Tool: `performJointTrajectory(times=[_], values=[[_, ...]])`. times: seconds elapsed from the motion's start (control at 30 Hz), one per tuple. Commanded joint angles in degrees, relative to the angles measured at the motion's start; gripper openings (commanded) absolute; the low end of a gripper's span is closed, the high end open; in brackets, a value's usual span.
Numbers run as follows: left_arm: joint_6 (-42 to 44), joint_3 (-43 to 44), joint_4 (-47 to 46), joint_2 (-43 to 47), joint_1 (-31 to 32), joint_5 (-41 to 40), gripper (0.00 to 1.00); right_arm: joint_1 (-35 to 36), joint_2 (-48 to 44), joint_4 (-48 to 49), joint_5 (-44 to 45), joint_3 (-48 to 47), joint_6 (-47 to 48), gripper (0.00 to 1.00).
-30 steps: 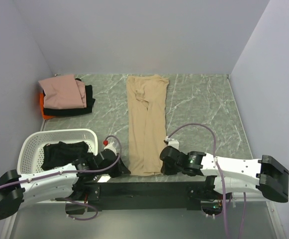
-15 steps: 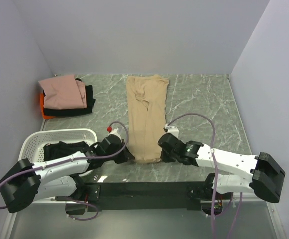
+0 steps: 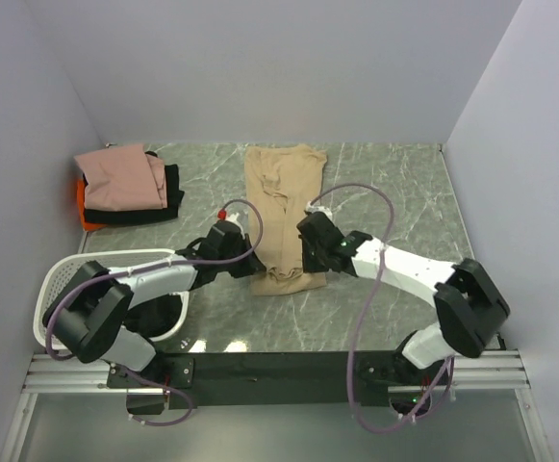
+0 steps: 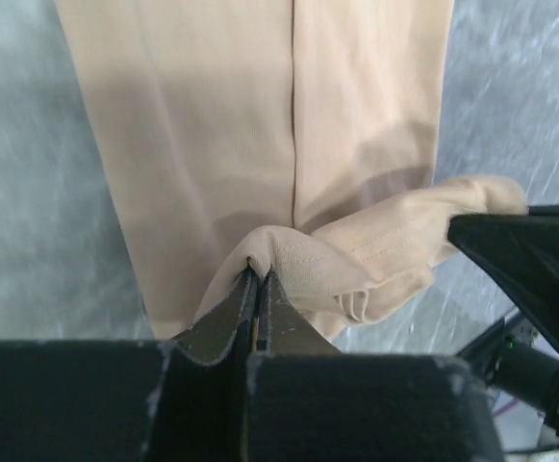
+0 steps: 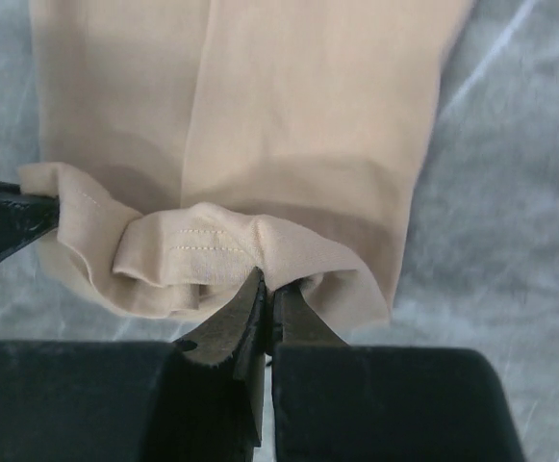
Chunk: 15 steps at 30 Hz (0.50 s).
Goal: Fold and stack the t-shirts
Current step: Fold the tshirt
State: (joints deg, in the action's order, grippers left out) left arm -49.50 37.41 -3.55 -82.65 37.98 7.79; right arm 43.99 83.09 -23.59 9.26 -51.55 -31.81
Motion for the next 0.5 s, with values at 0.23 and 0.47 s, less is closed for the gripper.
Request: performJointTrajectory(times=[0.23, 0.47], values=[[6.7, 17.3, -0.2, -11.6, -8.1, 0.7, 0.0, -9.3, 12.1, 2.9, -5.7, -12.9, 7.5, 0.0], [7.4, 26.5, 1.7, -18.9, -11.7, 2.1, 0.0, -14.1, 19.6, 0.9, -8.6, -22.6, 10.5, 0.0]])
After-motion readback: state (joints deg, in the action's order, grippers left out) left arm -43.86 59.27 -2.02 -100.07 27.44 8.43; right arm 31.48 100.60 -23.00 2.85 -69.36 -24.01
